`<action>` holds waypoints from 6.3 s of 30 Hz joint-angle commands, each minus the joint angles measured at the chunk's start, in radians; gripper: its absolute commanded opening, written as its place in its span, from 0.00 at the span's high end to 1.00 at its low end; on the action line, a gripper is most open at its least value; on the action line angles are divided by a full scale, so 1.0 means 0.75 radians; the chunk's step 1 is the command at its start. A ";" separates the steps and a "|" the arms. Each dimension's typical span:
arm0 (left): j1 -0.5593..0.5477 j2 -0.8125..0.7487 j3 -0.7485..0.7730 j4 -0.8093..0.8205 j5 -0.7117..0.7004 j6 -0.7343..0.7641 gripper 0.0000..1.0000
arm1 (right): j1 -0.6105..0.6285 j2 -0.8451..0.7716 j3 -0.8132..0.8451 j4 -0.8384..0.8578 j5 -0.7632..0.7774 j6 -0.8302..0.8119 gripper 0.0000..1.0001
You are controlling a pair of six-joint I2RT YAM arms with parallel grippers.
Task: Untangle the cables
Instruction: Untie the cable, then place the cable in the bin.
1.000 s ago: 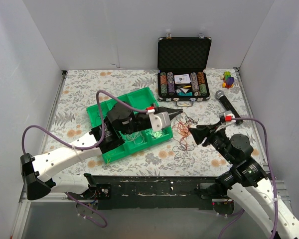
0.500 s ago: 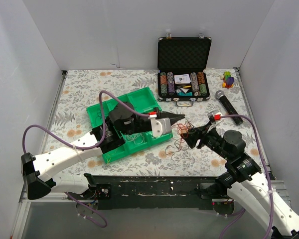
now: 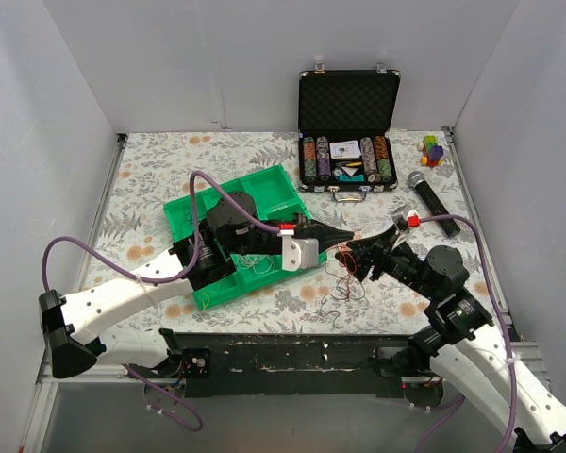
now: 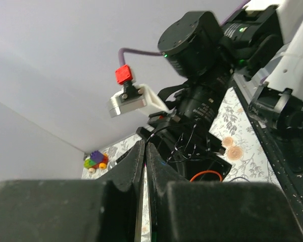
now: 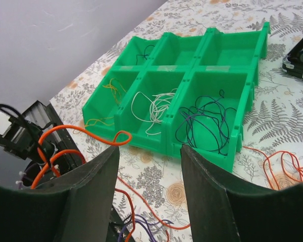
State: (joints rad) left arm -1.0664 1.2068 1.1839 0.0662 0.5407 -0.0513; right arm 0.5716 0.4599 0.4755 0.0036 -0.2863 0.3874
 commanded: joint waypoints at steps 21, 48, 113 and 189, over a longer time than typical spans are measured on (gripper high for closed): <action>-0.008 -0.042 -0.059 0.243 0.017 0.003 1.00 | 0.003 0.023 -0.172 0.647 -0.230 0.383 0.49; -0.008 -0.046 0.098 0.325 -0.148 -0.002 1.00 | 0.003 0.013 -0.223 0.307 0.240 0.377 0.99; -0.006 -0.044 0.181 0.460 -0.498 0.964 1.00 | 0.005 0.046 0.029 -0.119 0.453 0.050 0.39; 0.992 0.078 -0.433 0.073 -0.439 0.128 0.32 | 0.005 0.041 -0.041 -0.203 0.513 0.077 0.30</action>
State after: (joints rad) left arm -0.3225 1.3312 0.7906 0.1947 0.1497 0.0696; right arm 0.5716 0.4862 0.4290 -0.1810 0.0963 0.4416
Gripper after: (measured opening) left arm 0.670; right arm 0.697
